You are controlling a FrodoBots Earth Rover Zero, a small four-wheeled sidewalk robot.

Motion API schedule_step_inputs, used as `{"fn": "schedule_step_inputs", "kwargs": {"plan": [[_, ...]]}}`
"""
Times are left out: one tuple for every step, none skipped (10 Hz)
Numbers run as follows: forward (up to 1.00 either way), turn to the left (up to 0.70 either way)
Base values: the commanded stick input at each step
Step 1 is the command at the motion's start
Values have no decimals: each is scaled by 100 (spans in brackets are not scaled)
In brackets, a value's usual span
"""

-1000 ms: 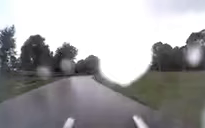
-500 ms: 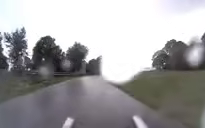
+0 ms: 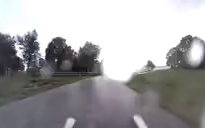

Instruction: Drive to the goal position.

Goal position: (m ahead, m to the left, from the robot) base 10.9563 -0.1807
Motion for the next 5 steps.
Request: {"fn": "schedule_step_inputs", "kwargs": {"plan": [[92, 8], [97, 1], [100, 0], [100, 0], [100, 0]]}}
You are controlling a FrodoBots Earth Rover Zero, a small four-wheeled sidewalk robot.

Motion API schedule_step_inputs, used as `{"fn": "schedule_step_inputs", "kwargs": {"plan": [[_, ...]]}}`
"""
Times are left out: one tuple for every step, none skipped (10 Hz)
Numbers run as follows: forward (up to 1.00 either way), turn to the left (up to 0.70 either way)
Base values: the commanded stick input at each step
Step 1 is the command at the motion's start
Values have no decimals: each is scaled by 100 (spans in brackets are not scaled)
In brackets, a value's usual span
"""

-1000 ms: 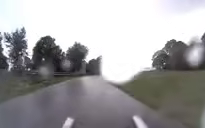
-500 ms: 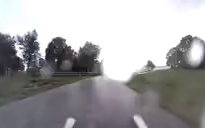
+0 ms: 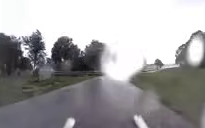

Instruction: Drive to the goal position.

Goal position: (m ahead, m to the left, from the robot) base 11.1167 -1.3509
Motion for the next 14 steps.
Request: {"fn": "schedule_step_inputs", "kwargs": {"plan": [[100, 0], [100, 0], [100, 0], [100, 0], [100, 0], [100, 0], [100, 0], [100, 0], [100, 0], [100, 0], [100, 0], [100, 0], [100, 0], [100, 0]]}}
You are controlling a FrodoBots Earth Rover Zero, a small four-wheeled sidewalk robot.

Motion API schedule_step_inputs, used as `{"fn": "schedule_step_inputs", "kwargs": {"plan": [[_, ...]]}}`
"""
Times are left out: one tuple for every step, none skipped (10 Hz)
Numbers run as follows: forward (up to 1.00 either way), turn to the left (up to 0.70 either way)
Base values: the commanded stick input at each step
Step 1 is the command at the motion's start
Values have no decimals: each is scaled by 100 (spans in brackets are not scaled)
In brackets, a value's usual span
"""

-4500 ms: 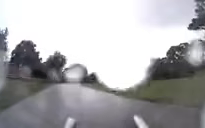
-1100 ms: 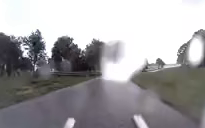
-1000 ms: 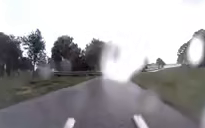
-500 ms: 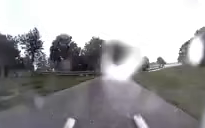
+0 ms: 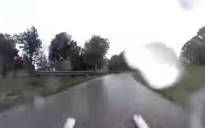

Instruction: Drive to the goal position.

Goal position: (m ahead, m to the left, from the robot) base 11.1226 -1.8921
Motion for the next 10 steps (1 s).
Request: {"fn": "schedule_step_inputs", "kwargs": {"plan": [[100, 0], [100, 0], [100, 0], [100, 0], [100, 0], [100, -1], [100, -19], [100, -40], [100, -34], [100, -12]]}}
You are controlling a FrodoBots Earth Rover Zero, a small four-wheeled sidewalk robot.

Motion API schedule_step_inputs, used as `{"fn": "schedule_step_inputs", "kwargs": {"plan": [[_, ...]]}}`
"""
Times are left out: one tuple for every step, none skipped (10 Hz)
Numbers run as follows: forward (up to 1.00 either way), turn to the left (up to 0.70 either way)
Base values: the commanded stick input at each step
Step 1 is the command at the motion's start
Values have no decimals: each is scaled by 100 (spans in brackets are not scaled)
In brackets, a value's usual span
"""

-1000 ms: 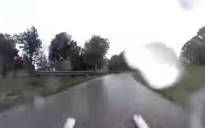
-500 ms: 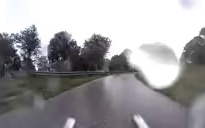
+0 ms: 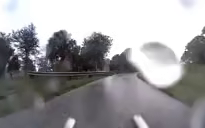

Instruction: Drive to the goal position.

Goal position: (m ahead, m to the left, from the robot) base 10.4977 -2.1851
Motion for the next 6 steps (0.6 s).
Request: {"fn": "schedule_step_inputs", "kwargs": {"plan": [[100, -8], [100, -38], [100, -5], [100, 0], [100, 0], [100, 0]]}}
